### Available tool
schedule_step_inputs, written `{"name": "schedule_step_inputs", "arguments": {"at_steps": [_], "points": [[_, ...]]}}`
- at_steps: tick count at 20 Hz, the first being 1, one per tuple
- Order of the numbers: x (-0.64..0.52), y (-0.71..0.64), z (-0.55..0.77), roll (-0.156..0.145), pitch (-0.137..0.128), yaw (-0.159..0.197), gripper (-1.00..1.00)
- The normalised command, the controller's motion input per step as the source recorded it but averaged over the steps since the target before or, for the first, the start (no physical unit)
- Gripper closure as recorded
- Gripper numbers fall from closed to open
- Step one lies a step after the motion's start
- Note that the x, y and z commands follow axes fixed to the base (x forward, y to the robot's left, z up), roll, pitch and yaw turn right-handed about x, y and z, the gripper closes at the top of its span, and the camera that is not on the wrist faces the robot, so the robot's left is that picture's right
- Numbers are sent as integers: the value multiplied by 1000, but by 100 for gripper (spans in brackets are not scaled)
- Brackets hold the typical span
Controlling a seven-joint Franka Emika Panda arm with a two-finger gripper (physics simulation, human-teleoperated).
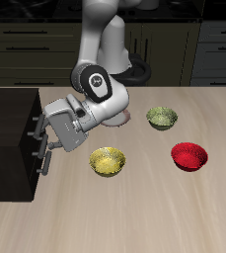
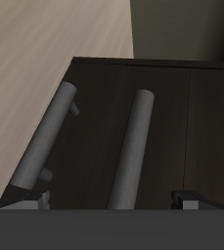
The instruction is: Open the middle drawer of the wooden cabinet
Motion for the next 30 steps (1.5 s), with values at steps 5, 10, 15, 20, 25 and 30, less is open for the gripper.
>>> {"name": "schedule_step_inputs", "arguments": {"at_steps": [5, 10, 15, 20, 25, 30], "points": [[-45, -137, 5, -17, -12, 12, -100], [-14, -12, -109, 3, 0, 20, -100], [-2, -29, -98, -4, 6, 15, -100], [5, -18, -42, 21, 20, 8, -100], [21, -6, -44, 2, -3, 5, 100], [17, -47, -23, -6, 5, -8, 100]]}}
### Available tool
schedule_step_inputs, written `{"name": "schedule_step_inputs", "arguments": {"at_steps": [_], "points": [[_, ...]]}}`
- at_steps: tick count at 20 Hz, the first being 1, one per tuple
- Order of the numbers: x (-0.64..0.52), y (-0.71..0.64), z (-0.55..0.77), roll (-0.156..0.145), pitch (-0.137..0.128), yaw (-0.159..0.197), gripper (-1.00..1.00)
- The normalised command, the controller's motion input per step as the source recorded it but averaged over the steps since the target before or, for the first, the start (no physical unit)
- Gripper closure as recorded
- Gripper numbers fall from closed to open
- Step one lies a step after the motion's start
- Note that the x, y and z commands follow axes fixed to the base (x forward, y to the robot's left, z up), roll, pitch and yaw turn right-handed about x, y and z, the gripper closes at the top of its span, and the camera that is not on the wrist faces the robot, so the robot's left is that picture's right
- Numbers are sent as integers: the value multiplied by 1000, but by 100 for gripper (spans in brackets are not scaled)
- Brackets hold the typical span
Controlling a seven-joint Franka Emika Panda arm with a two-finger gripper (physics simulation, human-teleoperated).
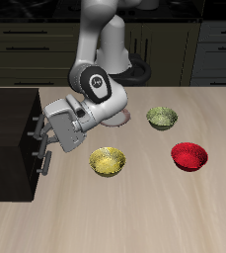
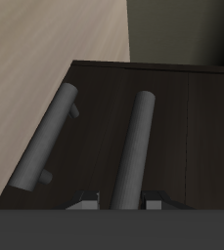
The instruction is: Open the middle drawer of the wooden cabinet
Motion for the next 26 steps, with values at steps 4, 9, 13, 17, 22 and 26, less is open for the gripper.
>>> {"name": "schedule_step_inputs", "arguments": {"at_steps": [4, 9, 13, 17, 22, 26], "points": [[38, -28, -6, 3, -13, 2, 100], [2, -27, 1, -4, 0, -8, 100], [17, 20, 0, 1, 1, -23, 100], [67, 156, -42, 17, 9, -21, 100], [93, 155, -14, 14, 5, -14, 100], [150, 306, 15, 40, -4, -8, 100]]}}
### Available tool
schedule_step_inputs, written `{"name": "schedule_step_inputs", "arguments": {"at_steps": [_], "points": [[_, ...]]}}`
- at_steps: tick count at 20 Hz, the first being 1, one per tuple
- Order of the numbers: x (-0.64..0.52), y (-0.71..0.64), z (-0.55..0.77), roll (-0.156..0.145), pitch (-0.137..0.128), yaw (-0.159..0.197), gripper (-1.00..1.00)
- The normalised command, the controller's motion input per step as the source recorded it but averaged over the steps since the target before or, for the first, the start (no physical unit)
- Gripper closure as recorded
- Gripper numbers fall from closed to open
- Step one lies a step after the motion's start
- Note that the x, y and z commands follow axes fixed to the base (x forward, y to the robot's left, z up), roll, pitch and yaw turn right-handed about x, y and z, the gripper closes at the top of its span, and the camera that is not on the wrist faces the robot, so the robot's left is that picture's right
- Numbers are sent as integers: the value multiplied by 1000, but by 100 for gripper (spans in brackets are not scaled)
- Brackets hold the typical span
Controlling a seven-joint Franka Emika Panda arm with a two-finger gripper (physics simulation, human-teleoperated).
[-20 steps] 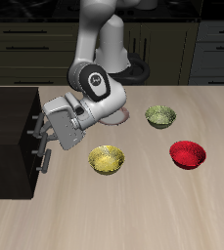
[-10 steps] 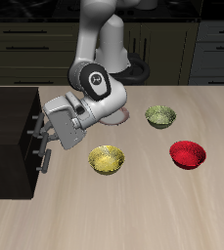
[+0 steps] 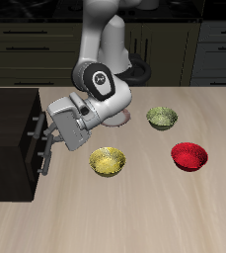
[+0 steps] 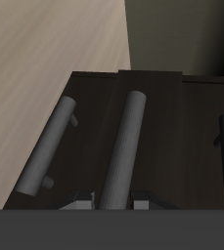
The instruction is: Open the middle drawer of the wooden cabinet
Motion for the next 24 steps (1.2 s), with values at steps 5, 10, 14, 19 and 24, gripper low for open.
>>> {"name": "schedule_step_inputs", "arguments": {"at_steps": [5, 10, 14, 19, 24], "points": [[144, 271, -45, 41, 12, -9, 100], [127, 245, -23, 27, 10, -9, 100], [128, 361, 43, 54, -12, -7, 100], [102, 228, 1, 38, 15, -9, 100], [10, 403, -3, 35, 12, 1, 100]]}}
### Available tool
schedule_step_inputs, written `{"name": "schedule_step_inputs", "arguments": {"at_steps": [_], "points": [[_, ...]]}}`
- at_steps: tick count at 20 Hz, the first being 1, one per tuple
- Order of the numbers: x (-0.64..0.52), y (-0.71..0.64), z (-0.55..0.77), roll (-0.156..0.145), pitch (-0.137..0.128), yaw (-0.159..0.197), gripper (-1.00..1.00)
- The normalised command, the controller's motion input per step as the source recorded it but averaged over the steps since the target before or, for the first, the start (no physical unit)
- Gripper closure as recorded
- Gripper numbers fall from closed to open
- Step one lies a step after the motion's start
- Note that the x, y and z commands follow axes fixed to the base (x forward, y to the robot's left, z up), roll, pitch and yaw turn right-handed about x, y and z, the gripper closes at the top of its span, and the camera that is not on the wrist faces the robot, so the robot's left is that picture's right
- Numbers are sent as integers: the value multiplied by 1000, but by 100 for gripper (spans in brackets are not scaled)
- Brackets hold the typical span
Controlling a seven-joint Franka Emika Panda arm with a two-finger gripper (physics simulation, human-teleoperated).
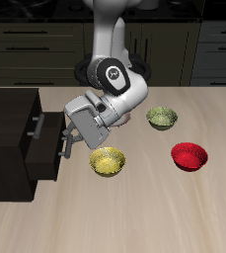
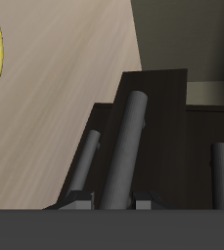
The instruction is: Open the middle drawer of the wooden cabinet
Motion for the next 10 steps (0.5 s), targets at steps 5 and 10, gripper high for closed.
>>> {"name": "schedule_step_inputs", "arguments": {"at_steps": [5, 10], "points": [[20, 431, -12, 55, 20, -14, 100], [23, 306, -66, 27, 11, -2, 100]]}}
